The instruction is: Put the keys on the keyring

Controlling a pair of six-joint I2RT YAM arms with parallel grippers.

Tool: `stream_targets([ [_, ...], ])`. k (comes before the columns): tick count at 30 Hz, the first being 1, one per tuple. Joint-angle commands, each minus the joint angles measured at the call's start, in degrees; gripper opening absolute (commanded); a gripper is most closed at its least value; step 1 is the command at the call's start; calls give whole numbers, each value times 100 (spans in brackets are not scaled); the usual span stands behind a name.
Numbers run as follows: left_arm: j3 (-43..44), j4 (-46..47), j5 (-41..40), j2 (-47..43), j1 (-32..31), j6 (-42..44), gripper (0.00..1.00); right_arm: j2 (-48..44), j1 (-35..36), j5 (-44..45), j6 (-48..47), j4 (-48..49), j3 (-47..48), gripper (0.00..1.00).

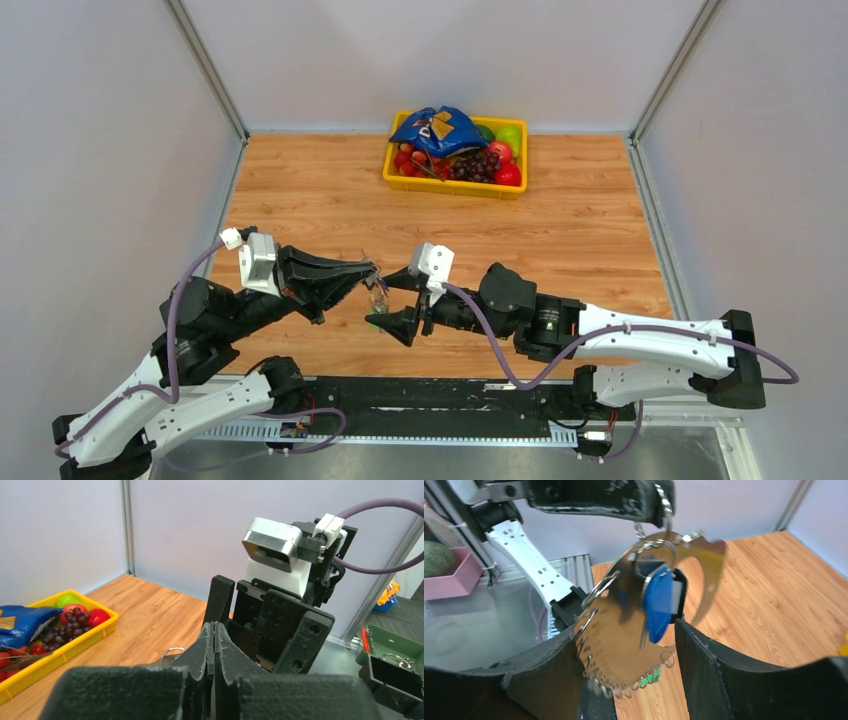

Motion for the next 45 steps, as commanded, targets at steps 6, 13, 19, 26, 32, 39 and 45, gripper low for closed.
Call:
stream_targets([
  [6, -33, 485, 96, -97, -3, -224, 0, 80, 2, 1268, 18, 507, -128, 53],
  [13, -72, 488, 85, -124, -3, -205, 0, -133, 2, 1428, -15, 726, -334, 39],
  [19, -51, 456, 68, -110, -4, -170, 0, -204, 1, 1199, -48, 757, -397, 16],
  [26, -70, 415, -119, -85, -6, -141, 3, -348, 7, 749, -48, 982, -568, 0],
  [32, -64, 213, -732, -94, -5, -101, 40, -488, 3, 652, -18, 996, -633, 0],
  [39, -10, 194, -1178, -158, -11, 30, 52, -549, 1, 582, 19, 988, -735, 0],
  [45, -19, 131, -1575, -175, -6, 85, 54, -557, 1, 1075, -6, 952, -809, 0],
])
